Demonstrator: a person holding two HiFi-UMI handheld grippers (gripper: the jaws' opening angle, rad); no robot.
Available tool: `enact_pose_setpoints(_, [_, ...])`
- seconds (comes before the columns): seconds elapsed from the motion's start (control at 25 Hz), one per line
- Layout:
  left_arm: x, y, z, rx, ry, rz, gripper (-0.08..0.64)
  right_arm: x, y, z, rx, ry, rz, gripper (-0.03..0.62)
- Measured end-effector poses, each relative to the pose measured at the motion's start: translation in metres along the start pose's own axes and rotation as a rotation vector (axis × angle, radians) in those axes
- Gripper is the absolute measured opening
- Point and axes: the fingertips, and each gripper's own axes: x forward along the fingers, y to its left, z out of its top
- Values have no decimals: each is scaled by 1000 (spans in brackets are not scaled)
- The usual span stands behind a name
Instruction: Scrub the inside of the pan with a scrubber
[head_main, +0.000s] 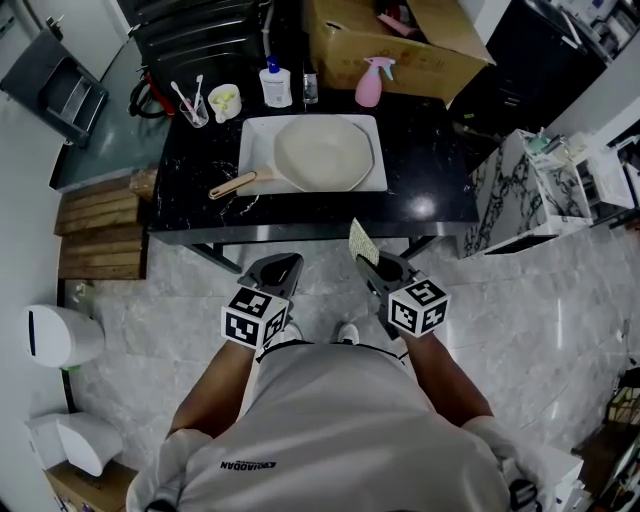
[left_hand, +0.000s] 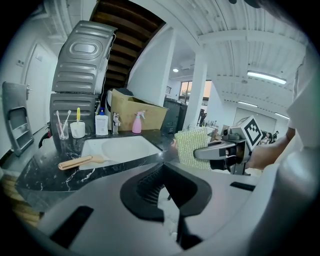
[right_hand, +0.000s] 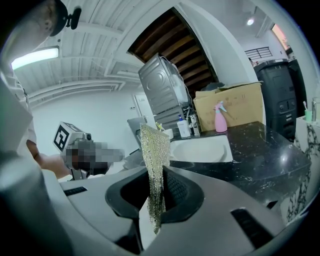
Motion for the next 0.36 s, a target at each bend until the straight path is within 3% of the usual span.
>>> enact_pose_setpoints(0.36, [2, 7, 8, 5, -11, 6, 14, 2, -4, 3, 6, 2, -6, 68])
